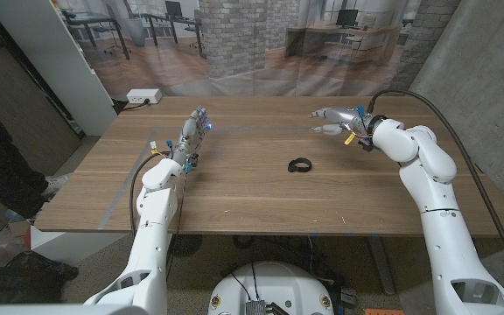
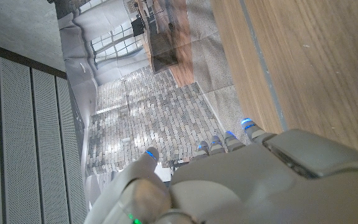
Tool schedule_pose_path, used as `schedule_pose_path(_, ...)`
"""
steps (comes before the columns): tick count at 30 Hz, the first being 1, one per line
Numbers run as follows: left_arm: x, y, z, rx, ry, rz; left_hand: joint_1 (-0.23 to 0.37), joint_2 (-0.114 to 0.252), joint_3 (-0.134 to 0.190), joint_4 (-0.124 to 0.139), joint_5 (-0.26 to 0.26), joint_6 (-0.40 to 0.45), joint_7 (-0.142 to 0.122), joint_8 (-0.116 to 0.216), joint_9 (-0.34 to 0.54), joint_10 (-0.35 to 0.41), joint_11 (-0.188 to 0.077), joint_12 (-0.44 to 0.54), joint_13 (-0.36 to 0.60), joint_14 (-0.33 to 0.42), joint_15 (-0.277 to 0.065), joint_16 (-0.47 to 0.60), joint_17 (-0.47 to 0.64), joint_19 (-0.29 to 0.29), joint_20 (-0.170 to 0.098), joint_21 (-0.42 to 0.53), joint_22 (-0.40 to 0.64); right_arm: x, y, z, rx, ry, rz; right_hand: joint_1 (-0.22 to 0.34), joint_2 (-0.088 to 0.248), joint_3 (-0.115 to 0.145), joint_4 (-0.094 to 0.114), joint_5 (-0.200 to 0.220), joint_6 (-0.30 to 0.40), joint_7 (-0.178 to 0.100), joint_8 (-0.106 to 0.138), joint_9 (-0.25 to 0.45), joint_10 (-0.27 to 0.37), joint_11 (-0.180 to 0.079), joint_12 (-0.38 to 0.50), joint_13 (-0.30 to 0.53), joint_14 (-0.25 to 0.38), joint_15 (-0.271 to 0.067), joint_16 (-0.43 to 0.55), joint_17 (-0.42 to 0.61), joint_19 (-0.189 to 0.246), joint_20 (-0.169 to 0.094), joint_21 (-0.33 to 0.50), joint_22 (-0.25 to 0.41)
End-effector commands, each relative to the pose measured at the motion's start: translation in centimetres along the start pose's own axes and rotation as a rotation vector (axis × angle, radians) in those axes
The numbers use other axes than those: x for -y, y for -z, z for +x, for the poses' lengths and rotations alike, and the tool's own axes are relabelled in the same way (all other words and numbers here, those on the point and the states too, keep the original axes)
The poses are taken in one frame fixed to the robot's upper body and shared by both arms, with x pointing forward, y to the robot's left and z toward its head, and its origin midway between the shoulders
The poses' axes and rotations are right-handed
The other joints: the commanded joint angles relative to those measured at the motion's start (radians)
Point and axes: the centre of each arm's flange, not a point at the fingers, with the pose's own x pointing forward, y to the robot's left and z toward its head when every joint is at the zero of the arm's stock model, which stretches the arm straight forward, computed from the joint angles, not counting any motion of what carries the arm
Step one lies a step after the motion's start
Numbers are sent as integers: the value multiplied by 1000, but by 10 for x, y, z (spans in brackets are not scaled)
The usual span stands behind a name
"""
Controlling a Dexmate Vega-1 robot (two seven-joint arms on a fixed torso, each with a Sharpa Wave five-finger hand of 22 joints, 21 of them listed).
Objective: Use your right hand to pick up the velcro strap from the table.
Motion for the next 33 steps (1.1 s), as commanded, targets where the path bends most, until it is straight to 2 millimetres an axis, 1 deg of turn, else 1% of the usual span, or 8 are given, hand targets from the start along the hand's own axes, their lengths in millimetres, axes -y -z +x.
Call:
schedule_pose_path(1, -1, 1, -1, 1, -3, -5, 7, 93, -3, 1, 6, -54, 1, -2, 5, -43, -1, -4, 2, -156, -8, -1, 4, -27, -1, -2, 3, -3, -5, 4, -8, -35, -41, 13, 4, 4, -9, 0, -7, 0, -4, 5, -15, -4, -8, 1, -1, 6, -1, 3, 4, -22, -3, 2)
schedule_pose_path(12, -3, 1, -2, 0, -6, -6, 7, 92, -5, 1, 6, -53, 2, -2, 5, -42, 0, -5, 2, -157, -8, -2, 4, -27, -1, -3, 3, -7, -7, 8, -19, -62, -65, 25, 4, 8, -18, 2, -16, -4, -5, 5, -18, -8, -8, 1, -4, 6, -3, 2, 0, -19, -6, 2)
schedule_pose_path(15, -2, 1, -2, -1, -3, -6, 7, 92, -5, 1, 6, -52, 2, -1, 5, -42, 0, -5, 2, -156, -8, -1, 4, -27, -1, -3, 3, -8, -8, 9, -26, -73, -77, 33, 4, 11, -23, 3, -28, -5, -8, 5, -28, -8, -10, 1, -7, 7, -4, 2, -3, -17, -7, 1)
schedule_pose_path(23, -2, 1, -1, 0, -2, -7, 7, 91, -7, 1, 6, -39, -8, 3, 5, -39, 2, -4, 2, -153, -10, -1, 4, -24, 0, -3, 3, -10, -11, 11, -29, -97, -94, 49, 5, 17, -30, 4, -48, -11, -10, 5, -46, -6, -13, 1, -18, 8, -7, 2, -9, -16, -10, 1)
schedule_pose_path(33, -1, 1, -1, -1, -1, -6, 8, 89, -8, 0, 6, -34, -8, 3, 5, -39, 1, -5, 2, -153, -9, -1, 4, -23, -1, -5, 3, -14, -11, 11, -39, -119, -114, 61, 6, 21, -33, 5, -52, -16, -7, 6, -45, -6, -10, 1, -20, 6, -6, 2, -10, -15, -11, 1)
